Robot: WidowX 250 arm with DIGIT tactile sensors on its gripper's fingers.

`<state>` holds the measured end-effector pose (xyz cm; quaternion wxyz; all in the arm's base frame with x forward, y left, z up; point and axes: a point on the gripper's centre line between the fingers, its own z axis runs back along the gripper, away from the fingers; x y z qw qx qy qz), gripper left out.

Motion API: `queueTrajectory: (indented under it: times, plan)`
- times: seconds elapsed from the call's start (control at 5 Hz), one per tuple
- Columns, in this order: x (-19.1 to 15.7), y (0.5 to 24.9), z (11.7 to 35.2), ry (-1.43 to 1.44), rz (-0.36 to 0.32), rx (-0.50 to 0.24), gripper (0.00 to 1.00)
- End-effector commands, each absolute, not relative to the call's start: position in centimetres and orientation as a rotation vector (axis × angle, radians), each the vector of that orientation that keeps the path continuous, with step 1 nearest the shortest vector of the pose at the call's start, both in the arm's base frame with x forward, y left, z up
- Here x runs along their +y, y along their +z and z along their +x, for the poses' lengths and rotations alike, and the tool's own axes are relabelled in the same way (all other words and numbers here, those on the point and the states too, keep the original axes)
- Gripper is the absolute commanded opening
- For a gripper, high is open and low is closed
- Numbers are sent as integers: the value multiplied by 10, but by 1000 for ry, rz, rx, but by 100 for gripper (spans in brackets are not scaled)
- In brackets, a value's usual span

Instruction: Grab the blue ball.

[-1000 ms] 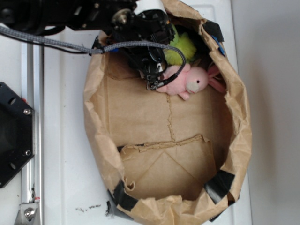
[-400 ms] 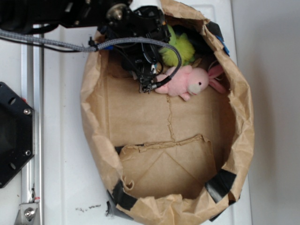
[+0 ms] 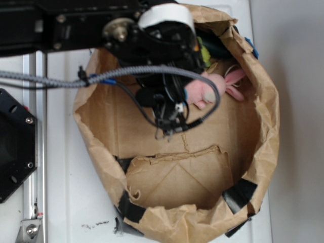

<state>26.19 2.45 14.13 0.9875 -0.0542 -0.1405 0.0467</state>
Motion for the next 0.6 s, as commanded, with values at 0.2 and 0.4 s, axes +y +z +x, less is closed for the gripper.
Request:
queueTrajectory:
  times: [0.2,0.4]
  plan:
    - [7,164,259,18,-166,-194,0]
    - [7,164,255,16,-144,-198,0]
